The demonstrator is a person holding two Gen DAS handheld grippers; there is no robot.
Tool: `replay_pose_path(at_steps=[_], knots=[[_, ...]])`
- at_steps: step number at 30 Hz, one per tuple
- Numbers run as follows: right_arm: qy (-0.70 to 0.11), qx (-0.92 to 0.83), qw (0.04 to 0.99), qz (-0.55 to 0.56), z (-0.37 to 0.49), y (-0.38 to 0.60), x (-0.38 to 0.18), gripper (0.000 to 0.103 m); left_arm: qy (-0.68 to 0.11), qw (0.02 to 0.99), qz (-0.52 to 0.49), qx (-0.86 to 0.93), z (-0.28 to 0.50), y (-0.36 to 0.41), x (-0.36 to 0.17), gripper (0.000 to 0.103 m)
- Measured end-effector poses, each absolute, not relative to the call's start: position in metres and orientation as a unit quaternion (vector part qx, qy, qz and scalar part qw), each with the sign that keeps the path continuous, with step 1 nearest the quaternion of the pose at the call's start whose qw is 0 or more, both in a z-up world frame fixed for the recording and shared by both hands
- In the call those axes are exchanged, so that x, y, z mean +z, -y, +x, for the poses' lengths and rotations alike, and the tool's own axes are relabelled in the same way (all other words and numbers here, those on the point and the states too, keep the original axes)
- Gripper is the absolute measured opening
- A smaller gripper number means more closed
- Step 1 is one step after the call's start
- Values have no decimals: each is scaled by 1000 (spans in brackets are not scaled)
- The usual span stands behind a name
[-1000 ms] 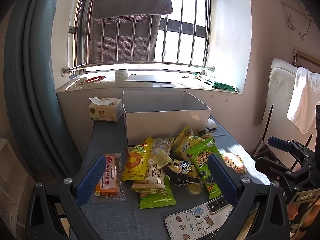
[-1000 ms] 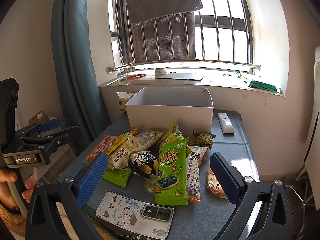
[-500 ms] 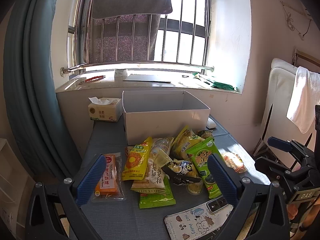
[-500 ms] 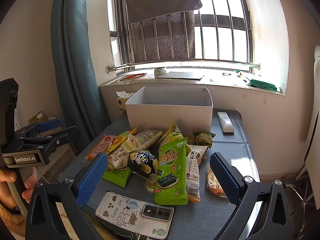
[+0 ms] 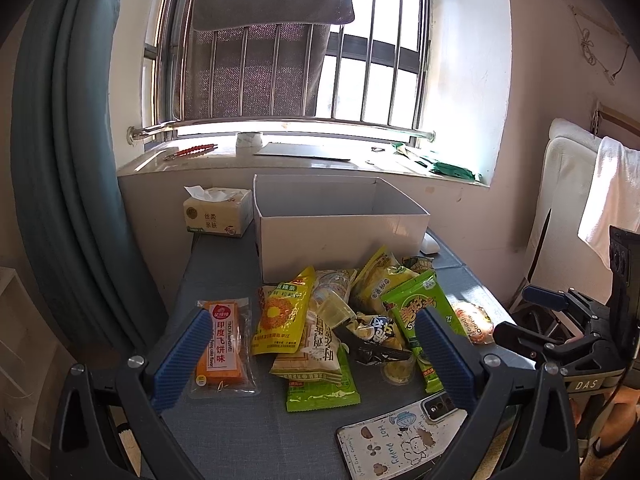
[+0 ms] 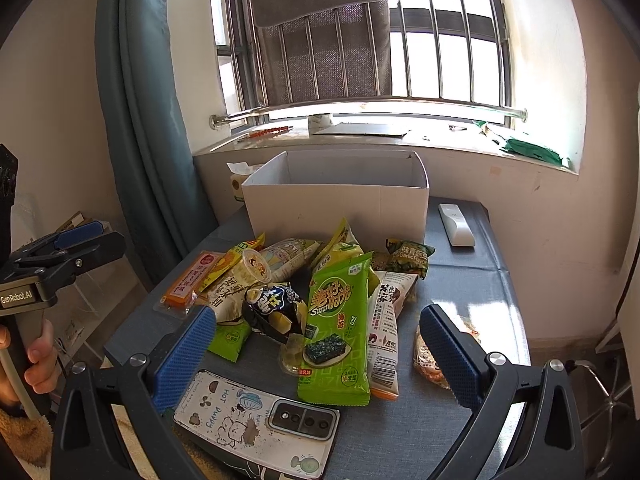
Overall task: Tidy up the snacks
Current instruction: 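Grasp the green seaweed bag with the right tool while the left grasps the orange cake pack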
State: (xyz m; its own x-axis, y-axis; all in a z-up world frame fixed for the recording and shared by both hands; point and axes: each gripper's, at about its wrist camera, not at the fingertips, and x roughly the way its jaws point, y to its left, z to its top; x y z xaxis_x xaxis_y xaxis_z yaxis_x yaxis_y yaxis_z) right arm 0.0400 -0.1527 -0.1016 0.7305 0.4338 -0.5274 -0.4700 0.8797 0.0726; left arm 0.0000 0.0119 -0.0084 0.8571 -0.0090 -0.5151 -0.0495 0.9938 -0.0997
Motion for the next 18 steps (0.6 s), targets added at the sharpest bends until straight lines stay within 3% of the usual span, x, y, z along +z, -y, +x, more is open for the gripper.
replay_pose_path(at_steps=[6,14,16,17,18], knots=[[-334,193,918,-89,72,135,-144,103,-279,958,-69,25,-2,-25,-19,103],[-355,116,891,-258,84,93,-190,103,-286,954,-79,36,-7,-38,-29,103],[-362,115,886,-268,86,90,-197,96,-287,953,-84,38,-7,-41,-30,103],[-364,108,883,-275,86,88,-200,81,-288,953,-88,39,-7,-43,-31,103],[-362,96,882,-288,86,86,-201,75,-289,952,-91,39,-7,-45,-33,103]])
